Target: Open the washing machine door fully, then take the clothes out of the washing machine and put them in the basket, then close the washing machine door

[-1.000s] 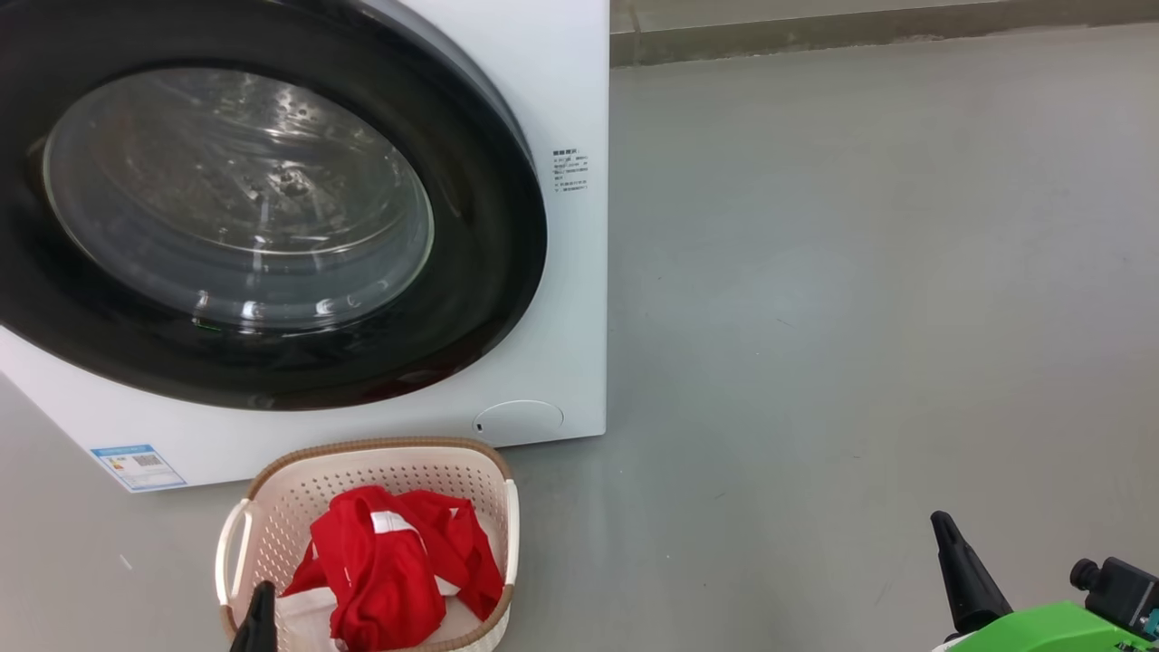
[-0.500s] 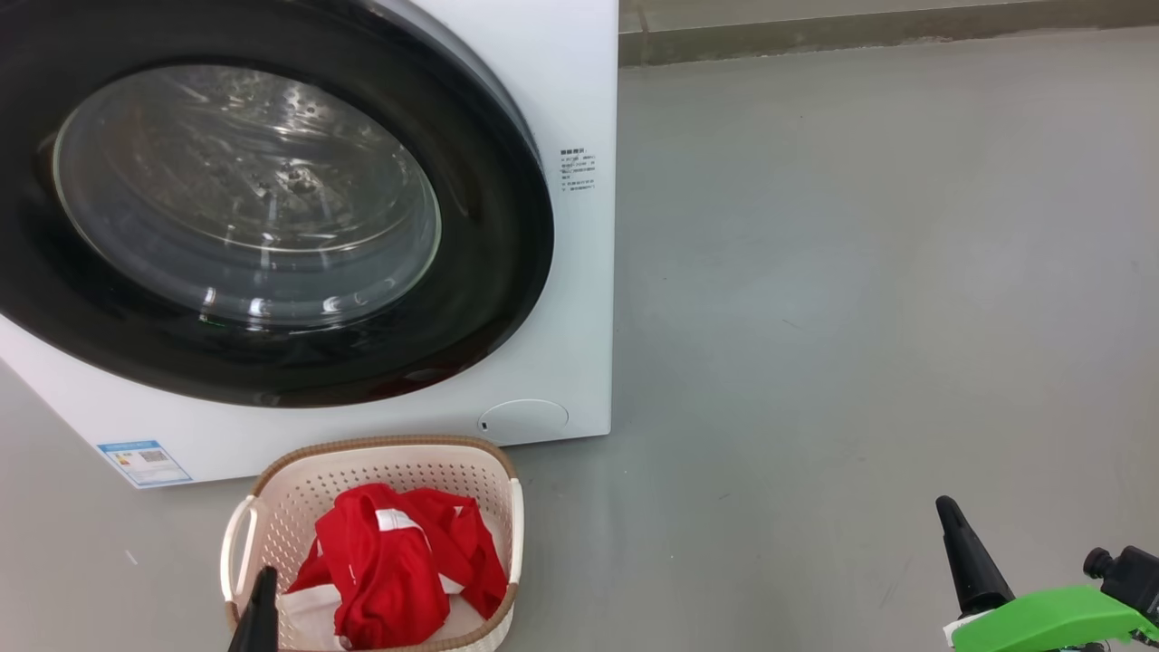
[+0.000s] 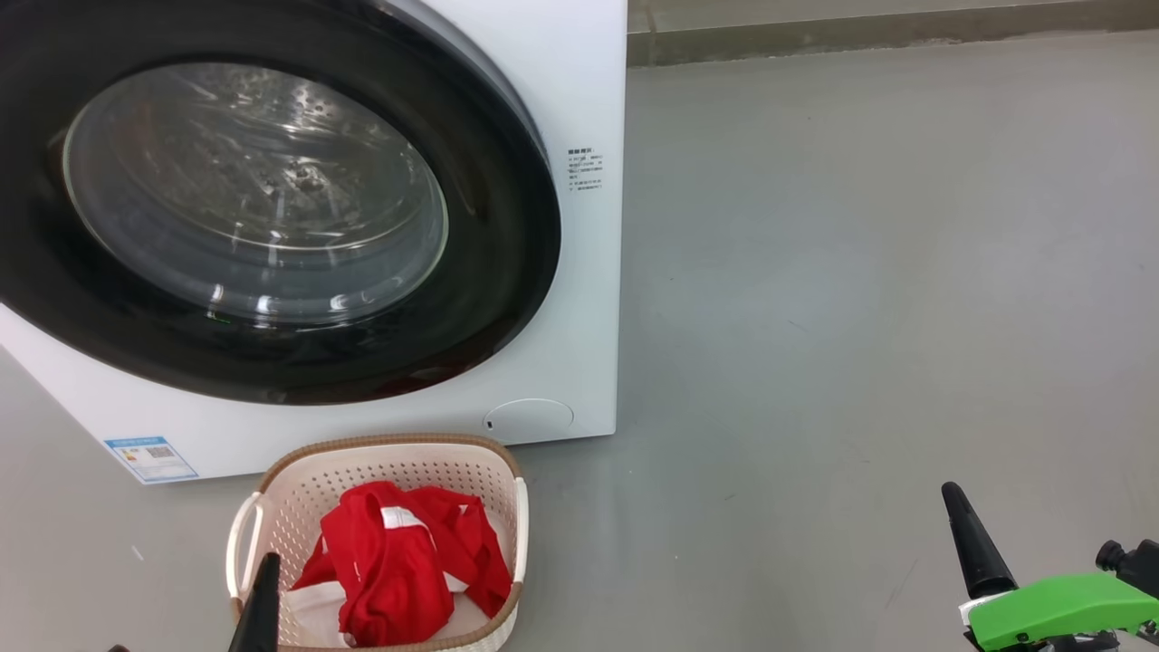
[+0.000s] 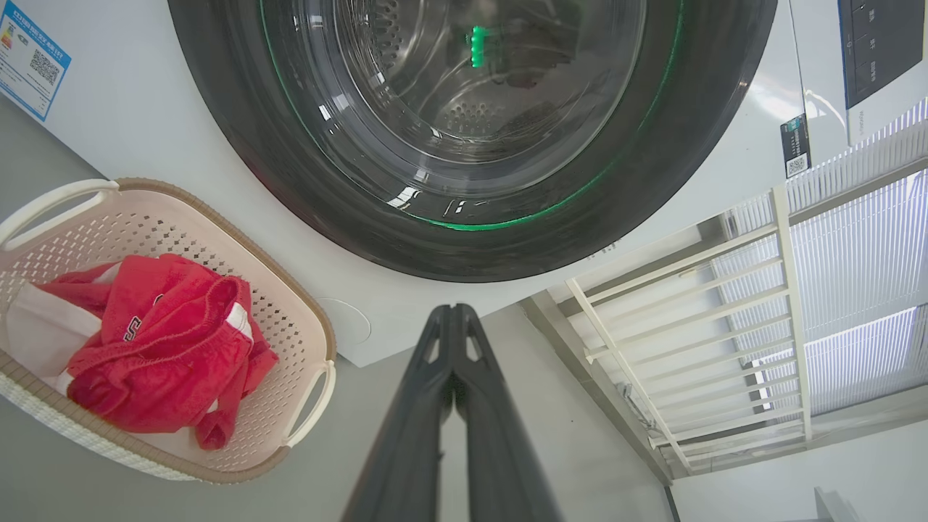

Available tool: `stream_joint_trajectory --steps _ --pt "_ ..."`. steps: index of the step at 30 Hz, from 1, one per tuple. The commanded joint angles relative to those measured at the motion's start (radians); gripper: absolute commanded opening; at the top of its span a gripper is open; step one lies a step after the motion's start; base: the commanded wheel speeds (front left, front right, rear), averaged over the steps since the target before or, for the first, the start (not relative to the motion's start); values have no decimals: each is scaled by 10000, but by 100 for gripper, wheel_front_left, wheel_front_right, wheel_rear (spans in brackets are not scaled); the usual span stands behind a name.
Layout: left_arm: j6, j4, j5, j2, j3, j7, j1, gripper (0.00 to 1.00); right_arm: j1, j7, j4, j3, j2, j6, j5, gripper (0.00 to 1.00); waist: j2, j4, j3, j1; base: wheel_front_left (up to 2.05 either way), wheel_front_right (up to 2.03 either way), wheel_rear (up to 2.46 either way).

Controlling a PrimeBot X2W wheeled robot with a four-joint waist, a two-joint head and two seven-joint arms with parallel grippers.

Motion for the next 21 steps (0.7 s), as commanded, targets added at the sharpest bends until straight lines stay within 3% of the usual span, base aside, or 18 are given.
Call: stream_joint_trajectory --steps 1,21 --pt "-43 -179 -259 67 195 73 -449 0 -538 97 -310 56 -71 -5 322 0 -1 9 -1 -1 0 0 0" --pt "-54 -64 -2370 65 236 647 -854 0 -816 688 -465 -214 46 -7 2111 0 -1 146 -11 -1 0 0 0"
